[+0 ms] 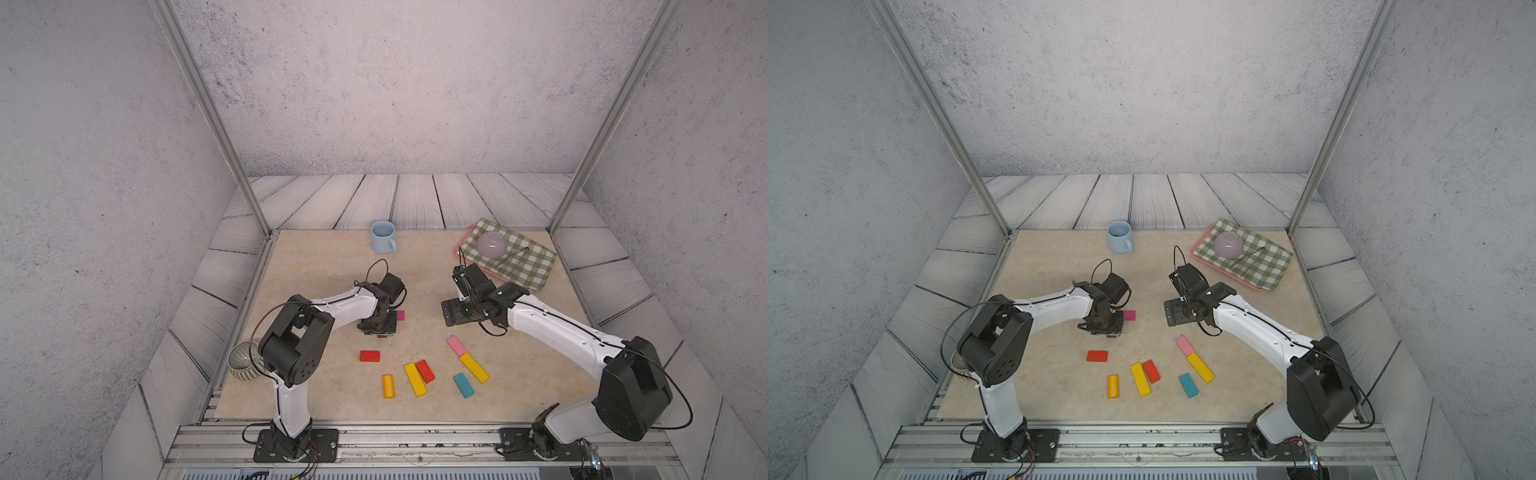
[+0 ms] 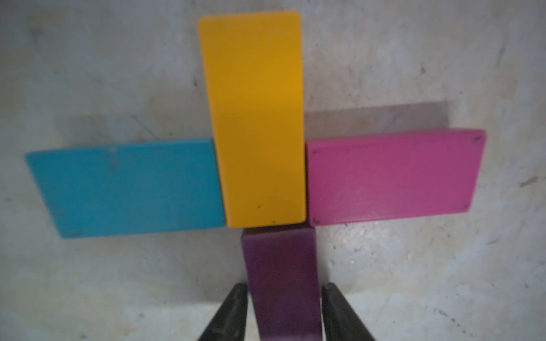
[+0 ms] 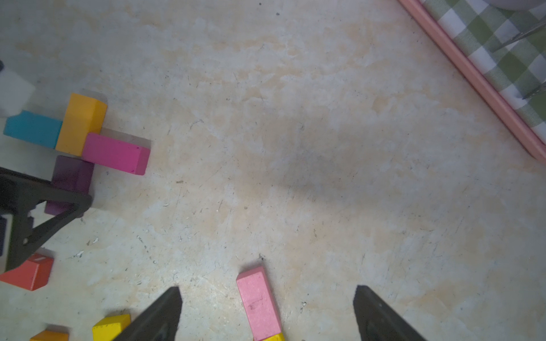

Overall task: Assemble the letter t with building blocks
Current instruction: Adjust the building block at the center of the board.

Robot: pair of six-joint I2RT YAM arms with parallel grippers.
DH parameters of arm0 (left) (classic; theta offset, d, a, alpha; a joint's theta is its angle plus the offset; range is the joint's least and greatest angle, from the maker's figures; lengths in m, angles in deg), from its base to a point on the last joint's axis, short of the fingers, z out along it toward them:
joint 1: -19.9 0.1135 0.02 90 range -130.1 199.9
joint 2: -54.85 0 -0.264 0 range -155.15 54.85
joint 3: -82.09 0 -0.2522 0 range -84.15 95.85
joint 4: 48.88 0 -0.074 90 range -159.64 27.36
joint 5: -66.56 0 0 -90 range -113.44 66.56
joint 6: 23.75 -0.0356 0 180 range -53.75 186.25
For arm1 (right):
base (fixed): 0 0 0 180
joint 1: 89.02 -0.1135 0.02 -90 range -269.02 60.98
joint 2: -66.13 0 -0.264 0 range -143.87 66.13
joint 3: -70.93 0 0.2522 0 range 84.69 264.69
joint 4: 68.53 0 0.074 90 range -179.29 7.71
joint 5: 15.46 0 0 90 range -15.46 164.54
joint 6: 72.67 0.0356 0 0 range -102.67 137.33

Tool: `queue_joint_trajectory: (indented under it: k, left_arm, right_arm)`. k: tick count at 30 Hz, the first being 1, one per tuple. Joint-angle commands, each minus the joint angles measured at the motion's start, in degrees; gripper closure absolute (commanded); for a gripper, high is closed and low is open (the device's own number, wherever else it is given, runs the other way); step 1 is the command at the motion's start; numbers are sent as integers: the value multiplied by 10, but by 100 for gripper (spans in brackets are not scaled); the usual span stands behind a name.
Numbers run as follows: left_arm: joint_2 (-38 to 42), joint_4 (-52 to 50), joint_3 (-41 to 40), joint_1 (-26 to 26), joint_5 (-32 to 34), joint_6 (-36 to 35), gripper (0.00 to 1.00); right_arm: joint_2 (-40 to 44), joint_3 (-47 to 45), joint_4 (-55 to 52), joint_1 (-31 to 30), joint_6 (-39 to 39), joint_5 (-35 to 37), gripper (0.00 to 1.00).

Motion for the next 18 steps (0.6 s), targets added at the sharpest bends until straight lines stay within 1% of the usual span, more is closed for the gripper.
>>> queue_joint_trajectory:
  k: [1, 8, 11, 15, 18]
  left_arm:
    - [-10, -6, 6, -1, 6, 8, 57]
    - [-8, -10, 6, 1, 14, 15, 60]
    - [-9, -10, 7, 1, 16, 19, 63]
    - [-9, -11, 7, 4, 18, 23, 65]
    - [-9, -10, 7, 5, 15, 24, 65]
  right_arm:
    - [-9, 6, -14, 2, 12, -10, 7]
    - [-17, 12, -16, 2, 10, -22, 7]
    - [-17, 12, -16, 2, 11, -24, 7]
    - [-15, 10, -15, 2, 9, -24, 7]
    - [-16, 10, -17, 2, 9, -24, 7]
